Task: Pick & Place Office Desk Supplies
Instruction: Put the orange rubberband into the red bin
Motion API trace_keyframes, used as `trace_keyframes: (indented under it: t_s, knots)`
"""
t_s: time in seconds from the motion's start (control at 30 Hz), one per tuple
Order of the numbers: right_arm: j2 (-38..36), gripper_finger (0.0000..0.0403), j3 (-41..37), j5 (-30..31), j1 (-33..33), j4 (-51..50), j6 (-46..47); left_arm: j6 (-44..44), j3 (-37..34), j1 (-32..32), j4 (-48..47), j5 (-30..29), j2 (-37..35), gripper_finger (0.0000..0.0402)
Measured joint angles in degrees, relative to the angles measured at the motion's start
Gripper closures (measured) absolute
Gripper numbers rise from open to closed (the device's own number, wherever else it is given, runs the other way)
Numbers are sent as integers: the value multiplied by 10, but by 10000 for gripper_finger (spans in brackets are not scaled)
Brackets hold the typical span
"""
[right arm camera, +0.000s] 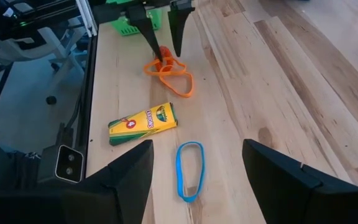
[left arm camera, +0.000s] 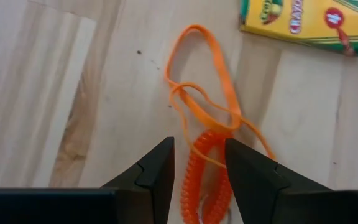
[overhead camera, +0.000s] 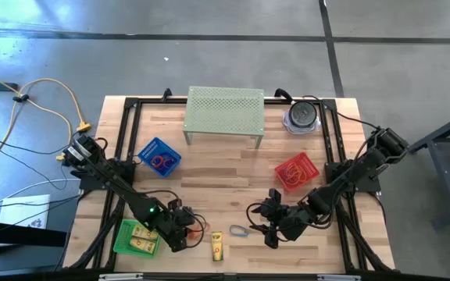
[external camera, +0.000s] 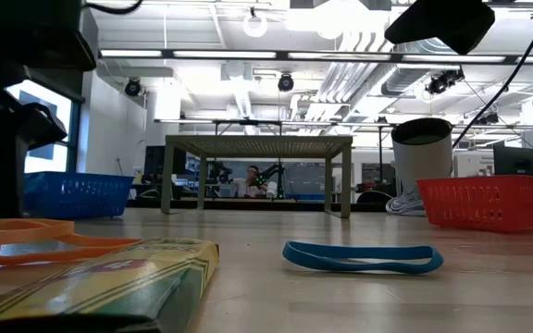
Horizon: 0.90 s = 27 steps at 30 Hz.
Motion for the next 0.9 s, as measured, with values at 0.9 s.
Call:
trace_keyframes:
  t_s: [0.9]
  knots:
    - [0, 167, 0, 2, 0, 0, 0, 19, 1, 43, 7, 88, 25, 348]
